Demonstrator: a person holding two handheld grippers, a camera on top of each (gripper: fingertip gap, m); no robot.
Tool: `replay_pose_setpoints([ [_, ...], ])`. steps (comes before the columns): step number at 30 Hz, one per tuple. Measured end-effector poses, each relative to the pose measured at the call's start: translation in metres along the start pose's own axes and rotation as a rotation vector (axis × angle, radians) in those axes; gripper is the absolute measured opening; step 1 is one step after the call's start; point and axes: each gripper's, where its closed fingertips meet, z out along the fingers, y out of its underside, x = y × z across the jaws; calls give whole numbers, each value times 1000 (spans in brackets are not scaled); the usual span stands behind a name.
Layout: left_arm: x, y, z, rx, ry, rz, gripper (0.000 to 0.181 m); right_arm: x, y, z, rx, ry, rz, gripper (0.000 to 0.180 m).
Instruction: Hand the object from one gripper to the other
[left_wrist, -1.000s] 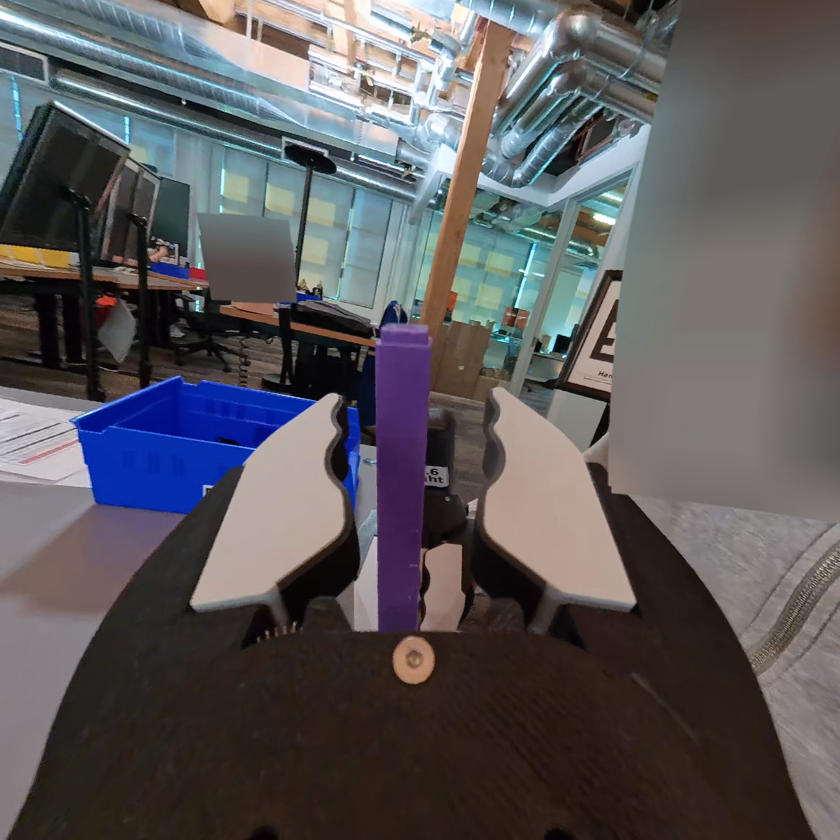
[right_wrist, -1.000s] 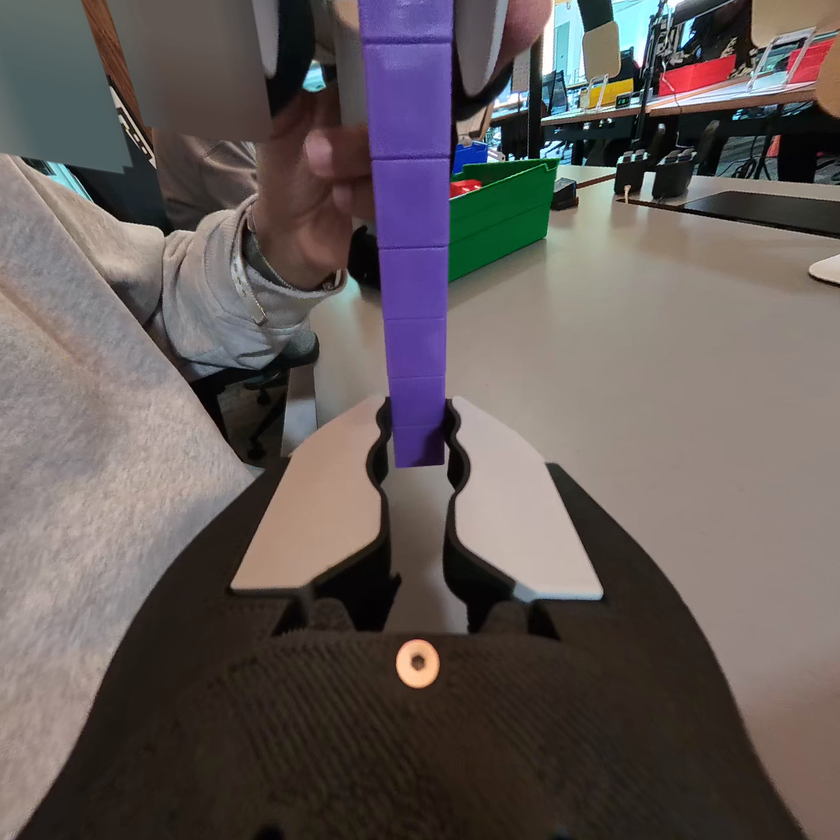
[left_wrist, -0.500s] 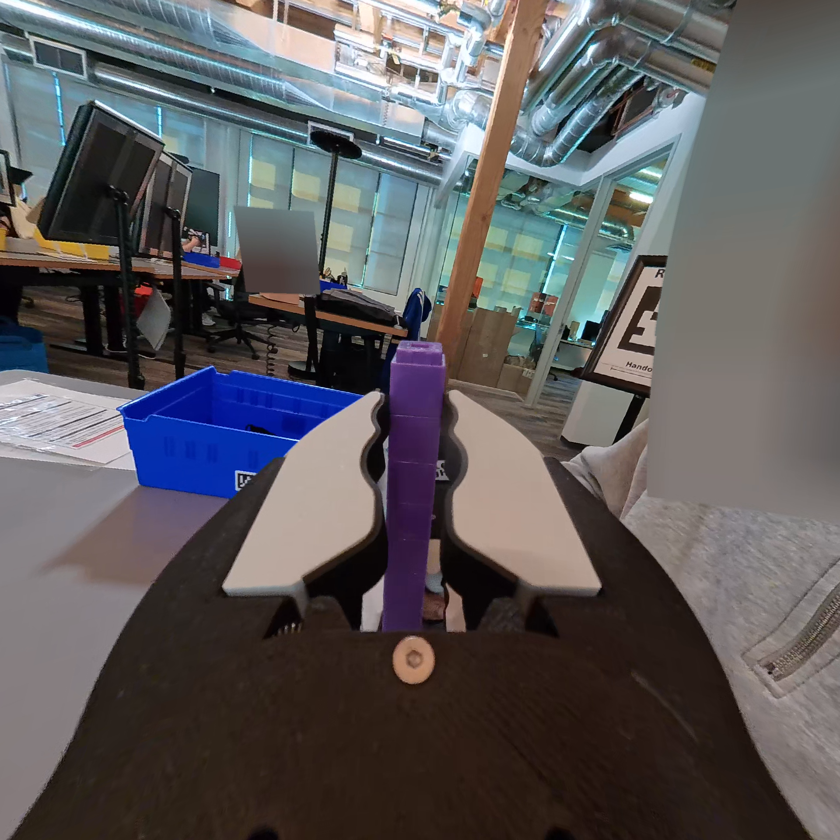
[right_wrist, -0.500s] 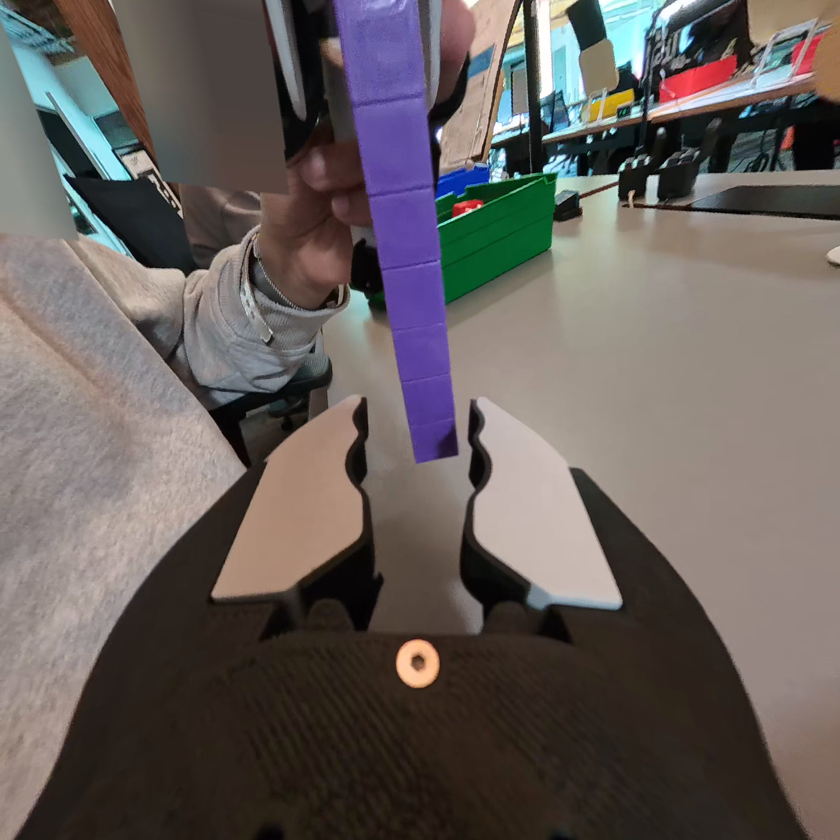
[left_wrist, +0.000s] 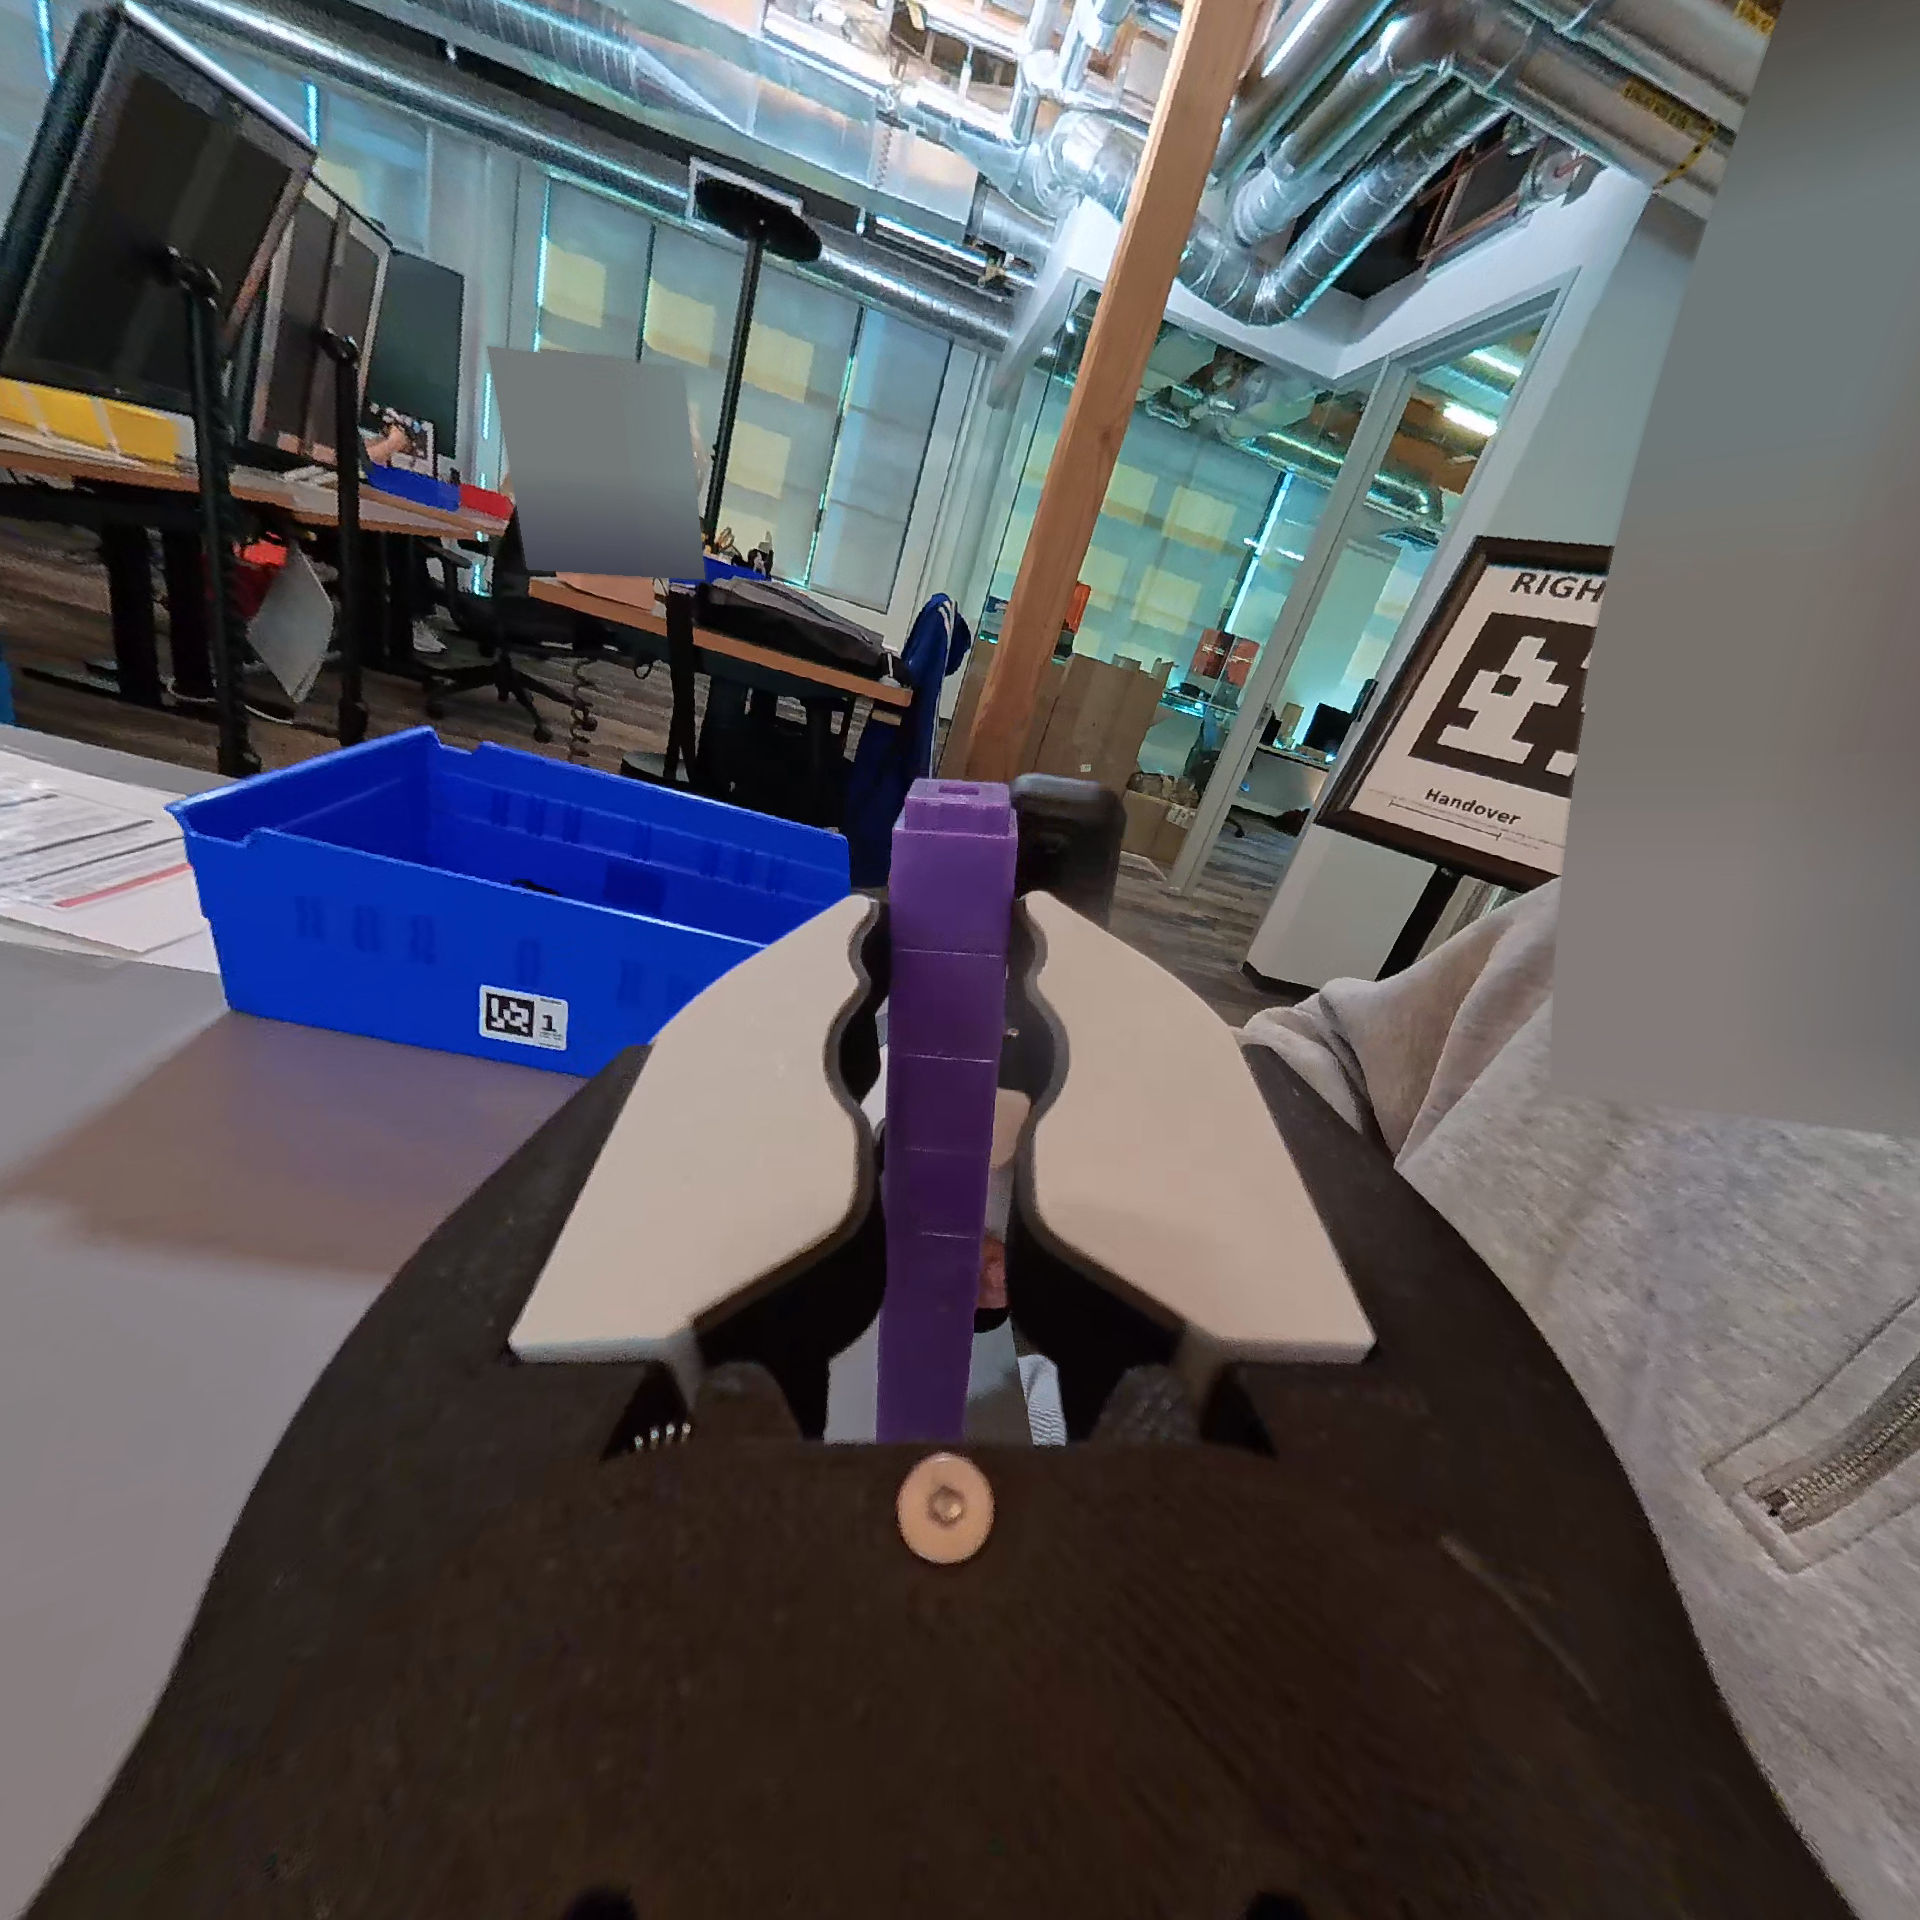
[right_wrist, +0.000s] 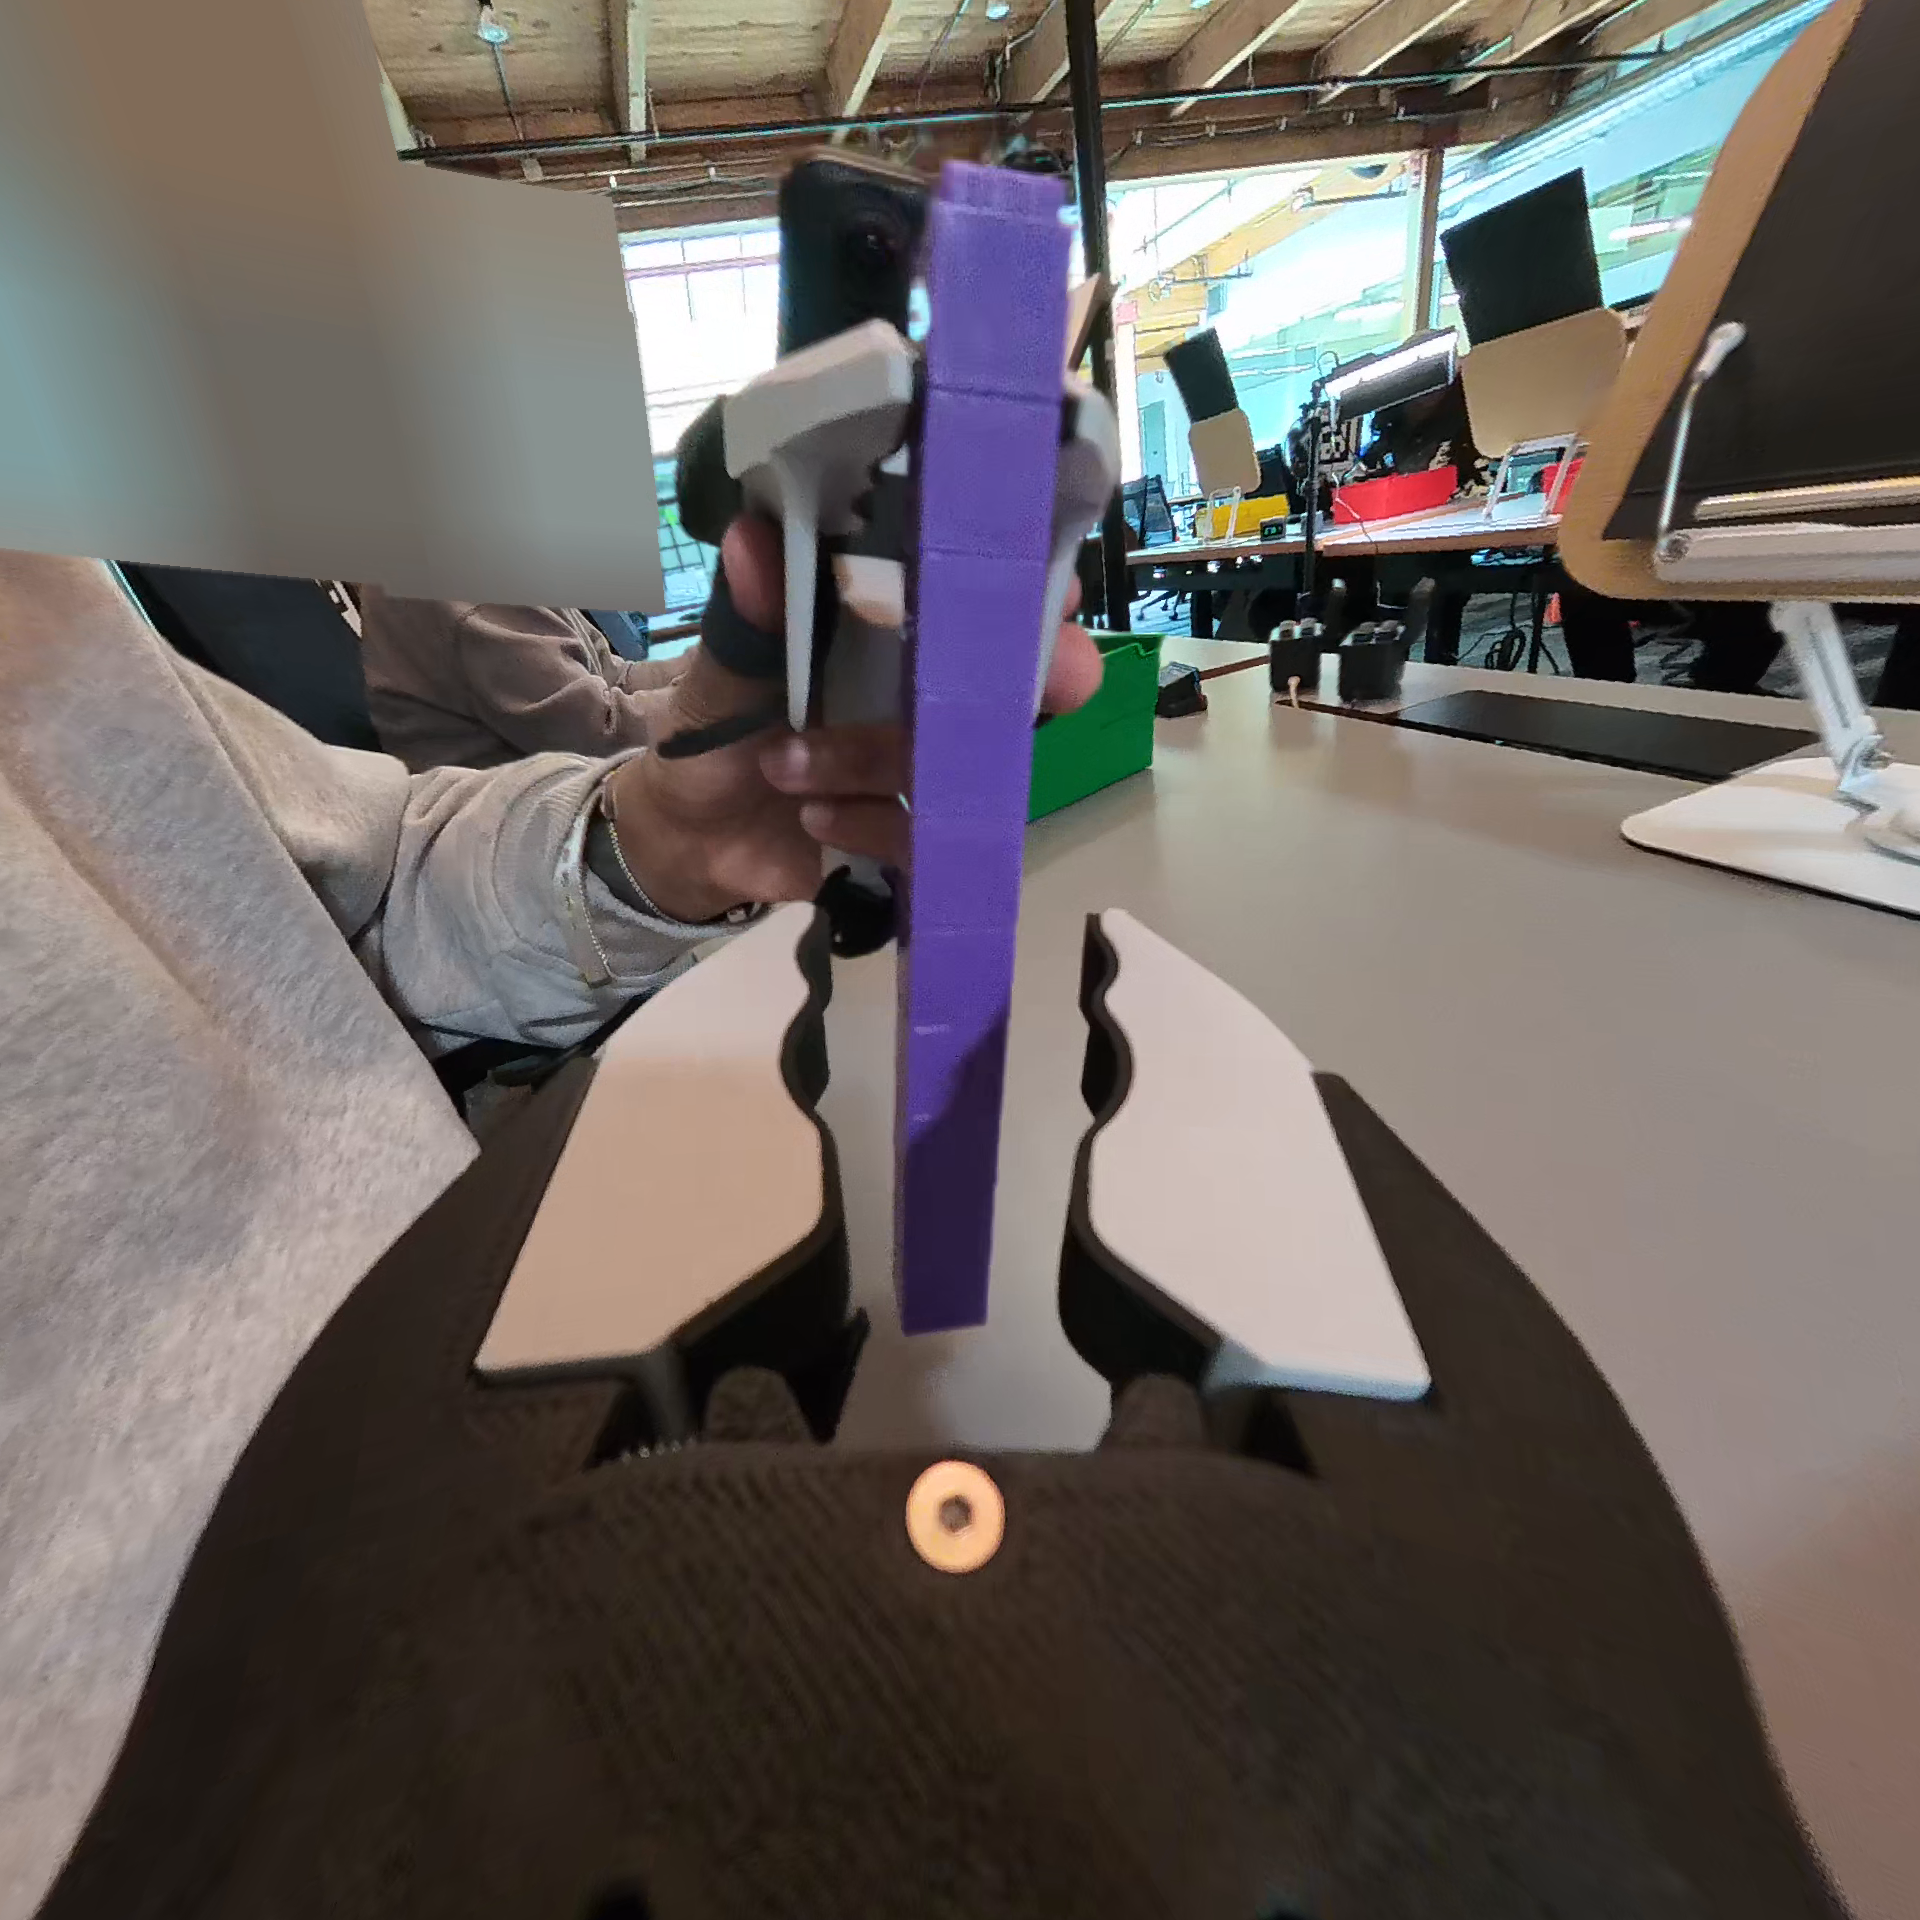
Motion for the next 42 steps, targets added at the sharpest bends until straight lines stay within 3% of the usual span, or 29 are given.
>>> replay_pose_setpoints([
  [6,2,16,8,-19,29,-36,21,-7,2,3,-21,-3,-36,24],
  [10,6,17,9,-8,67,-63,23,-4,3,1,-35,-8,-1,21],
  [15,-5,16,8,24,41,-106,71,6,-12,-9,36,17,29,21],
  [17,-12,30,9,-31,35,-106,74,10,-18,-15,64,22,39,21],
  [22,-9,94,12,-321,147,-183,51,16,-33,-27,121,30,51,21],
  [26,-5,111,16,-361,155,-141,41,15,-34,-28,123,21,48,21],
  [29,-3,111,17,-360,153,-102,23,11,-30,-25,108,10,43,21],
  [32,-4,111,15,-370,141,-54,22,12,-30,-24,118,10,50,24],
  [36,-11,95,13,-292,97,-36,22,21,-36,-27,182,50,63,58],
  [42,-23,51,-1,-84,45,-58,22,29,-10,-17,72,64,112,65],
])
